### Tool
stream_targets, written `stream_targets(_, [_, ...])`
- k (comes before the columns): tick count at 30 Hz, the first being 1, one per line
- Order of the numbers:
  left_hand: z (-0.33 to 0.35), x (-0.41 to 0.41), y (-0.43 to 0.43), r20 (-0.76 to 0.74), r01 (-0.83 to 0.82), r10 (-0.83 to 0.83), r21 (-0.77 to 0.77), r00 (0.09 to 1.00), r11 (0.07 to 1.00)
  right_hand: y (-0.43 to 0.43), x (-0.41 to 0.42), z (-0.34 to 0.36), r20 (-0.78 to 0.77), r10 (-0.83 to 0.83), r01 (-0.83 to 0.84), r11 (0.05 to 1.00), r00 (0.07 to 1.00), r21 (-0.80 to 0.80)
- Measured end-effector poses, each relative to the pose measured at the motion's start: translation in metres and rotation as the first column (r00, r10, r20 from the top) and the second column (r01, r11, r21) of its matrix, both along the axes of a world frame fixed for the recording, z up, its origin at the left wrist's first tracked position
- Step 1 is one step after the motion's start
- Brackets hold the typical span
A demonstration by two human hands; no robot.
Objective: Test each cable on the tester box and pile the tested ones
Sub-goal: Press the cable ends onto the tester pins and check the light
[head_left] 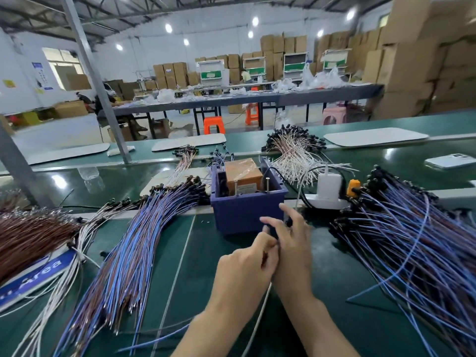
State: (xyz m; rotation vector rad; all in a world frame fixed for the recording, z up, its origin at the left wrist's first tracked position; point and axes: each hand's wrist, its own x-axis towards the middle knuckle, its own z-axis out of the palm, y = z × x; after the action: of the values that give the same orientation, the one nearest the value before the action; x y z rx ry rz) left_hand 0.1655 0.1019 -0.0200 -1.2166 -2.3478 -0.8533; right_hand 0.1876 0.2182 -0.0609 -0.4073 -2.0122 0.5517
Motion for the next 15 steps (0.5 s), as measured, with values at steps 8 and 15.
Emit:
stream_targets(8, [0.024,-0.032,-0.058,-0.362,0.084,-0.229,-0.375,0.904,0.923,0.011,-0.003,0.003,-0.168,-0.108,-0.01,0.815,0.98,-0.579])
stream_targets(15, [0.043,-0.071,-0.083,-0.446,-0.17,0.025,-0.288,0.895,0.942,0.019,0.0,0.004,-0.318,-0.07,-0.204,0.635,0.945,-0.745])
